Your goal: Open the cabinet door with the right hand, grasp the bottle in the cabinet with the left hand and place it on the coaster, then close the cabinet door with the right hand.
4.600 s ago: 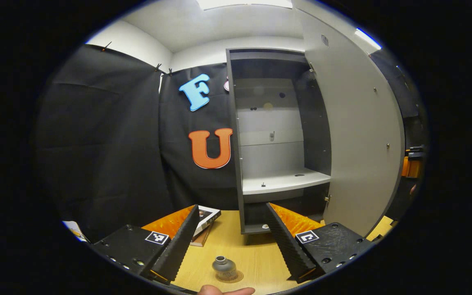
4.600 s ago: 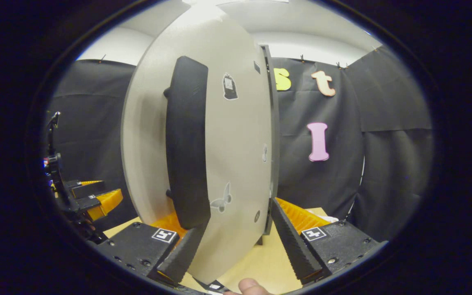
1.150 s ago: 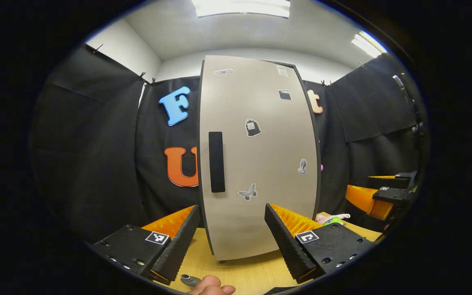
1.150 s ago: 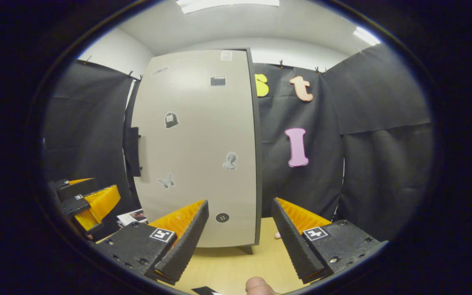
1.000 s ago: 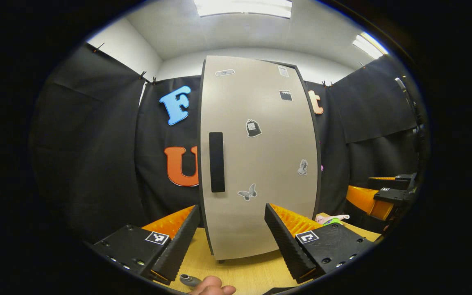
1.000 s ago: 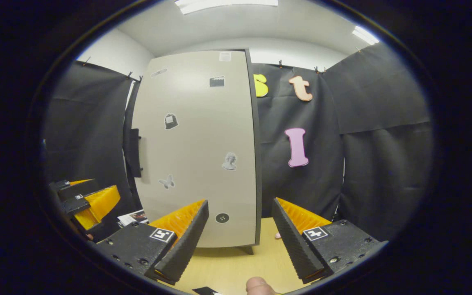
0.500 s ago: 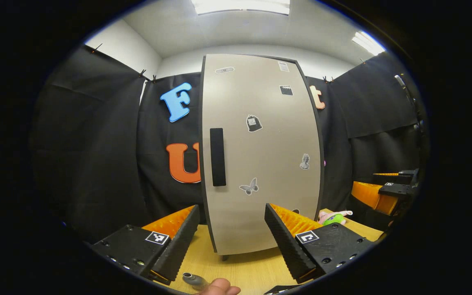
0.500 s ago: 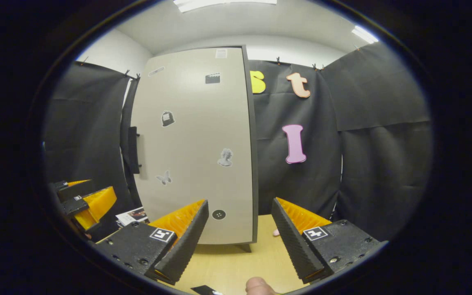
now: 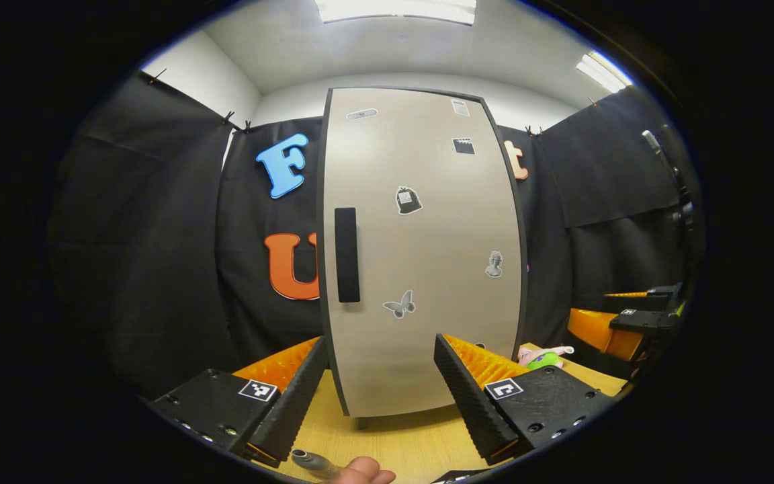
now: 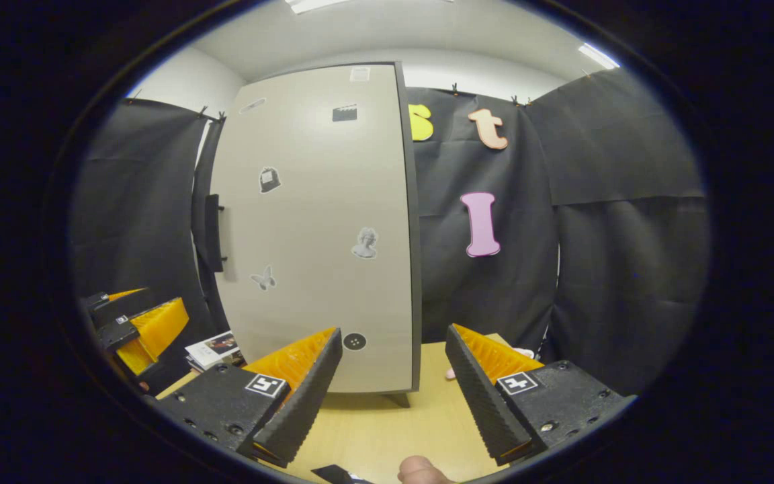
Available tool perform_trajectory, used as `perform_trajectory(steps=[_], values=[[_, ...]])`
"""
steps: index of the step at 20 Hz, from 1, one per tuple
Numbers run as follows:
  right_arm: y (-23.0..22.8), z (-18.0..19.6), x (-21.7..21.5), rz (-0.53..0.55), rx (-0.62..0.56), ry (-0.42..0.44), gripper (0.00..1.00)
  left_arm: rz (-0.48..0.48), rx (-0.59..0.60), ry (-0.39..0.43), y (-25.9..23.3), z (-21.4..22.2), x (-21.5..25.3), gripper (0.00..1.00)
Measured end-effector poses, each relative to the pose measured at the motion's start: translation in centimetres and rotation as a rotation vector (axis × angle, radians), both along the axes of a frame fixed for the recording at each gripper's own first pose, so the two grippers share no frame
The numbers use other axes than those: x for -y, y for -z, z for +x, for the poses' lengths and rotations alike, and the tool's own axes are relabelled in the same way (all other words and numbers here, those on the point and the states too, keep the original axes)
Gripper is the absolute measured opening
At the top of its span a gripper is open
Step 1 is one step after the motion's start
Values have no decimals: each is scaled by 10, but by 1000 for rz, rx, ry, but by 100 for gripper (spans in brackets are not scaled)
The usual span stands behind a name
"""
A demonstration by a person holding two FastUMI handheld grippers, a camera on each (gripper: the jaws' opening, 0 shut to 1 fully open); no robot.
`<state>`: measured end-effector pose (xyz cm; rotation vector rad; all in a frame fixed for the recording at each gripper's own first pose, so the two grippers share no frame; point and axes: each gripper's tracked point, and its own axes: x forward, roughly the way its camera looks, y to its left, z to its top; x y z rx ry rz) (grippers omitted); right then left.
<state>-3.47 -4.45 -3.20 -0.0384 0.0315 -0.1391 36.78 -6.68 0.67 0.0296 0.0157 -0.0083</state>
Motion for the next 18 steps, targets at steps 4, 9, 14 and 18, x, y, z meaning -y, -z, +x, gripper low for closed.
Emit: perform_trajectory(steps=[4, 9, 14, 18], values=[[-10, 4, -8, -13, 31, -15, 99, -8, 13, -3, -2, 5, -5, 96], [-9, 4, -15, -27, 27, -31, 99, -20, 8, -9, 1, 6, -9, 96], [-1, 4, -13, -17, 6, -29, 95, 7, 29, 11, -5, 5, -1, 96], [0, 4, -12, 9, 11, -32, 100, 13, 30, 25, -5, 3, 3, 96]])
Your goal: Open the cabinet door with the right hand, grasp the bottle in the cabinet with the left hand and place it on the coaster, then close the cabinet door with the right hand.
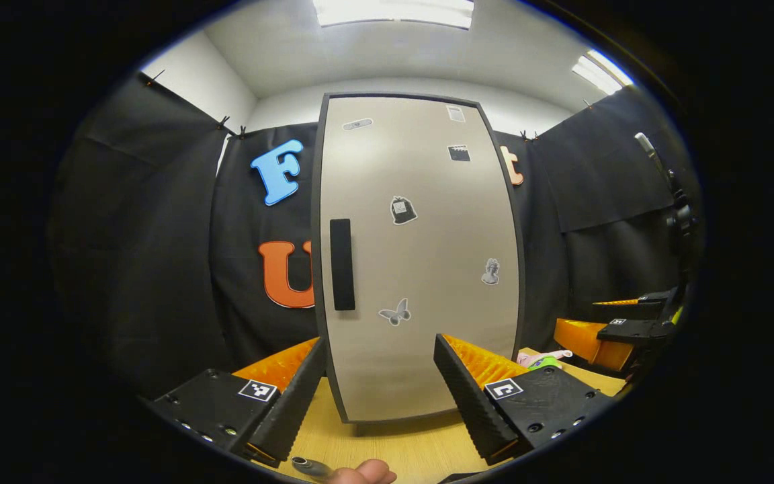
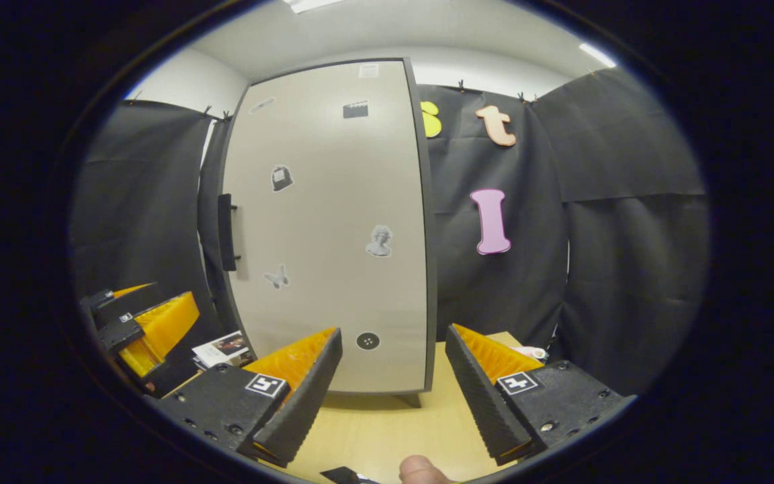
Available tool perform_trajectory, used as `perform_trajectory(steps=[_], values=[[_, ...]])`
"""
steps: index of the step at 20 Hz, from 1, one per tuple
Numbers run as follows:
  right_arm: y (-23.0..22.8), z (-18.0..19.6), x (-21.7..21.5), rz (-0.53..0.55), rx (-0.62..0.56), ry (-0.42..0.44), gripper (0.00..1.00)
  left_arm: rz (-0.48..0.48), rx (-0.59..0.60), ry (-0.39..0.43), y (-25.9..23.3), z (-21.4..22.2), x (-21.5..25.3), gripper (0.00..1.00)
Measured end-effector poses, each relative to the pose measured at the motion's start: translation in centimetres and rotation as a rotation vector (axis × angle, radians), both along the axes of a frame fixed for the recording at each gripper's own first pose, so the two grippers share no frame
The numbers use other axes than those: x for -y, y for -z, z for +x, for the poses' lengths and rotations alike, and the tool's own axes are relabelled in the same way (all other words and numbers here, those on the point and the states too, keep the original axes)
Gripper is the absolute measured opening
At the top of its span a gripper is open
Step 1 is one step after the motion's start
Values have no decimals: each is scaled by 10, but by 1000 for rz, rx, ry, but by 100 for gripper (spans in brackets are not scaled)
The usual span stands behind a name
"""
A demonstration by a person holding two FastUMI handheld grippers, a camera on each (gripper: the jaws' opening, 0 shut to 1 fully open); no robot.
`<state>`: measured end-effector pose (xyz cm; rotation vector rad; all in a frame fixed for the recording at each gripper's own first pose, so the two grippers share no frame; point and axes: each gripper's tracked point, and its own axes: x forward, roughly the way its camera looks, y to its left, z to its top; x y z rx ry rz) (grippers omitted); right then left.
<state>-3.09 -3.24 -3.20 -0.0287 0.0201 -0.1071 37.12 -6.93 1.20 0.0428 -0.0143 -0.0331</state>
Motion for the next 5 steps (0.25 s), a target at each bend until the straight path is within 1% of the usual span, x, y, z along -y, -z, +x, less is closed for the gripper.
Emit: perform_trajectory(steps=[5], values=[[5, 2, -5, -4, -19, -12, 100, -4, -10, -17, 5, 2, -8, 96]])
